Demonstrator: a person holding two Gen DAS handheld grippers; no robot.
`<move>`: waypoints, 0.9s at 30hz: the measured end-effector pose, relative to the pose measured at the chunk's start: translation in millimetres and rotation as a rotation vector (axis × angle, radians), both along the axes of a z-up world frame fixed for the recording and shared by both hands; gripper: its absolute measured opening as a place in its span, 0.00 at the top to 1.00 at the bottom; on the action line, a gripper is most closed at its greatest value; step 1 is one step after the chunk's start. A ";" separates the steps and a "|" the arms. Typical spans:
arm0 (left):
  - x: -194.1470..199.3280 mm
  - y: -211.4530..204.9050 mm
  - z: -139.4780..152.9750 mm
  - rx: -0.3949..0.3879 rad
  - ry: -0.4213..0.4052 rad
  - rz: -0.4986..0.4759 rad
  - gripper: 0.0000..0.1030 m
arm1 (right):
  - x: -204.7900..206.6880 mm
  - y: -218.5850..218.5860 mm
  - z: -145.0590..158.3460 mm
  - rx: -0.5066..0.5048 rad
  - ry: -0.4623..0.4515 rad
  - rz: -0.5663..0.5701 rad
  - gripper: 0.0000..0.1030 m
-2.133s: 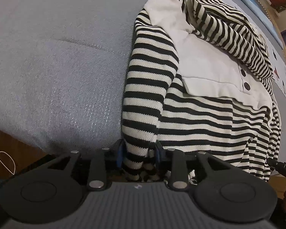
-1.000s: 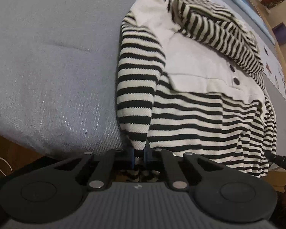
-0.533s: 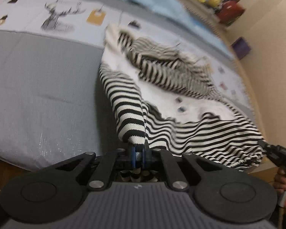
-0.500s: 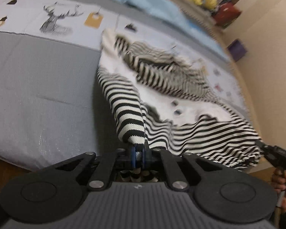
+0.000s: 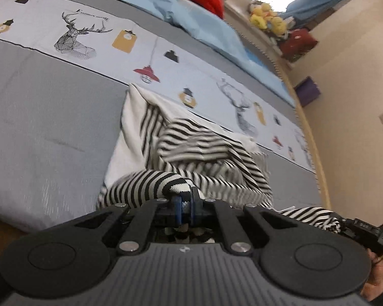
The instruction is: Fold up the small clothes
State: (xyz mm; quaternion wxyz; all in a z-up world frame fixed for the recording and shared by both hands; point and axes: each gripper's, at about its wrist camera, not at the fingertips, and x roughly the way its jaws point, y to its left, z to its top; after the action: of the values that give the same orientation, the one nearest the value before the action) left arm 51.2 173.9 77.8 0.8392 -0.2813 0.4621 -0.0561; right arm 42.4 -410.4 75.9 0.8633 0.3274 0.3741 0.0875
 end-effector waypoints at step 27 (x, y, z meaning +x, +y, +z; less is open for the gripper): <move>175.0 49.6 -96.2 -0.177 0.071 0.181 0.39 | 227.0 16.3 -79.8 -0.076 -0.012 -0.121 0.67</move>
State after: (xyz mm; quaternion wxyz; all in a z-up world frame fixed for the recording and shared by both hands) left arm 226.1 223.5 -18.4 0.7958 -0.3968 0.4573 -0.0109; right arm 269.4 -394.1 -3.9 0.8809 0.3160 0.3515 0.0229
